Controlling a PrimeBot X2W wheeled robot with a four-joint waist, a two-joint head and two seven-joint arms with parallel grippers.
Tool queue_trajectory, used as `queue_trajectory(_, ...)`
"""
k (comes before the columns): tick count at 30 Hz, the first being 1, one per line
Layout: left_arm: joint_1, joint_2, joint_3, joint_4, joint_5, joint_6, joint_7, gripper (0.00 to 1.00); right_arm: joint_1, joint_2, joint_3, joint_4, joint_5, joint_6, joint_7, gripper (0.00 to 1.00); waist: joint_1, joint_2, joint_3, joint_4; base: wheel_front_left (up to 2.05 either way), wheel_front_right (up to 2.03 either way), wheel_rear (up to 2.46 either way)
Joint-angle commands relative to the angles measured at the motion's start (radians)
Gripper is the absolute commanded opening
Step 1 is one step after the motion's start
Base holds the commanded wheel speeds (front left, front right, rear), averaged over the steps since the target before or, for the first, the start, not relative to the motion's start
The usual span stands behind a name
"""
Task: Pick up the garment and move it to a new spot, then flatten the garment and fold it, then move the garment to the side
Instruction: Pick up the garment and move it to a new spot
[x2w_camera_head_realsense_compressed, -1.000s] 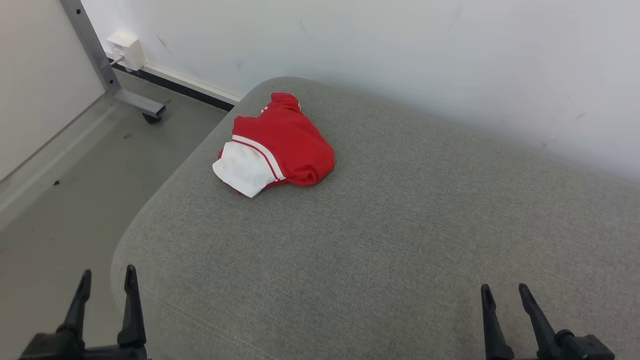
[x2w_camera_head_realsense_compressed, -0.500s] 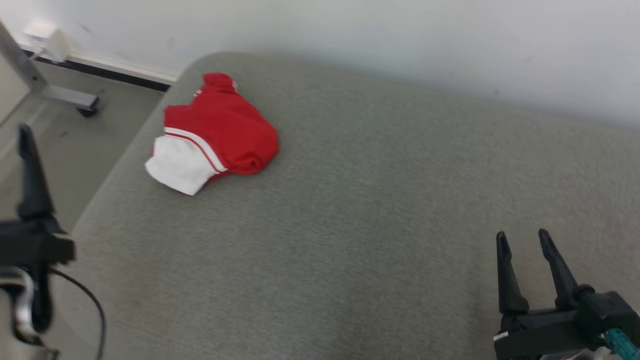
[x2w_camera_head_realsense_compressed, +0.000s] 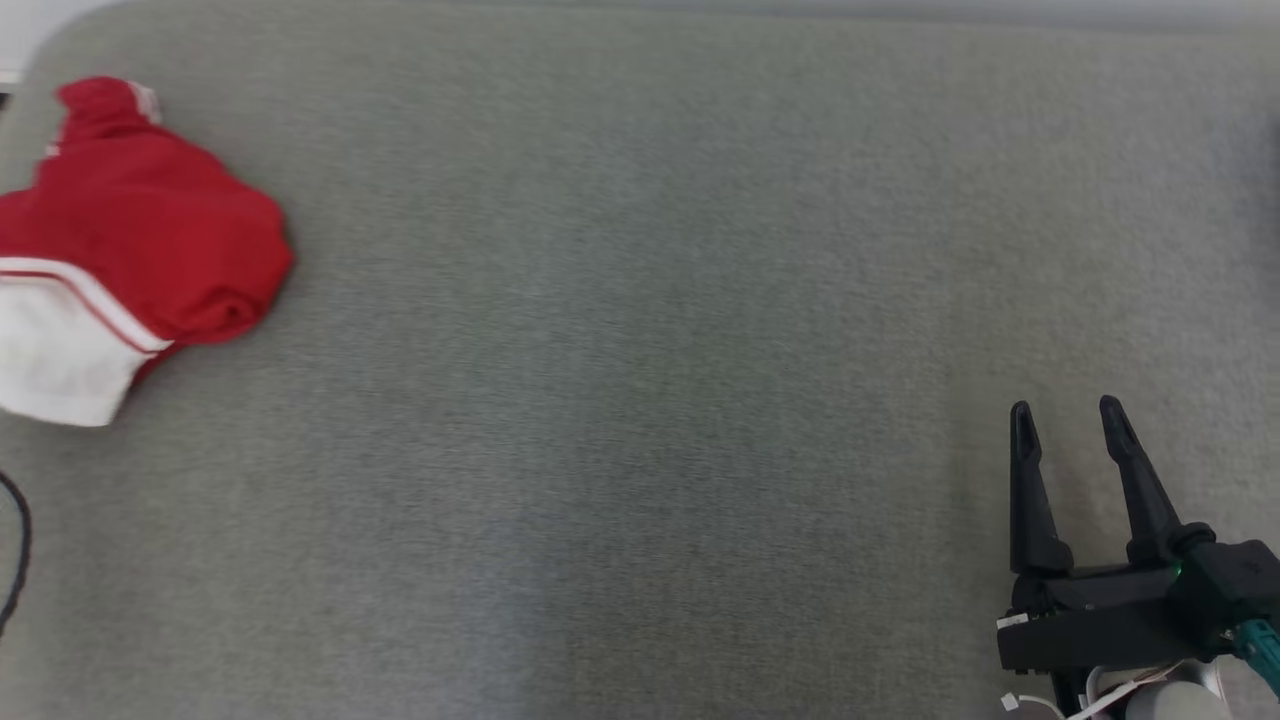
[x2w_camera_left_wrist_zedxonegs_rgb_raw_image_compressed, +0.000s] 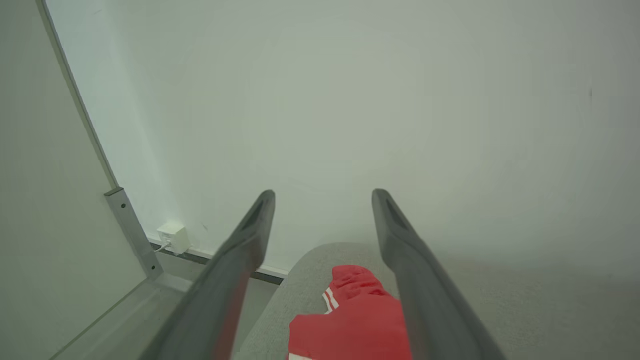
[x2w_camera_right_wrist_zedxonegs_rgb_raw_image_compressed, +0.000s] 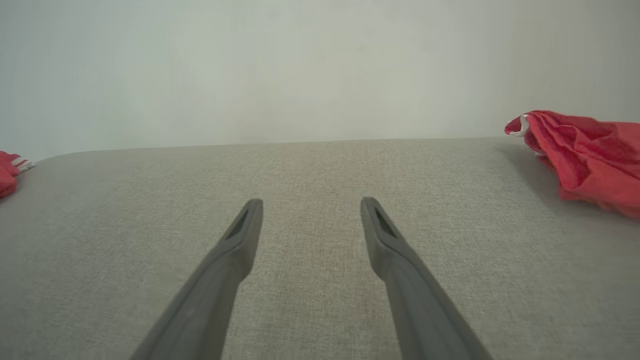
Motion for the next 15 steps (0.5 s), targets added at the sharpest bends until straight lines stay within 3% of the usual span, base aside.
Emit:
queue_trajectory(1,-0.030,0.016,-0.003,0.025,-0.016,-0.005,0.015,1.00,-0.016,0.003,-0.002,-0.007,-0.005,-0.002,-0.007,1.00,-0.0004,-0.0002,0.106,-0.113,0.00,0.00,0.00)
queue_trajectory(15,-0.160,0.085,-0.082,0.376,-0.068,-0.035,0.111,1.00,-0.043,0.006,-0.005,-0.014,-0.014,-0.002,0.000,1.00,-0.0004,-0.0002,0.143,-0.142,0.00,0.00,0.00)
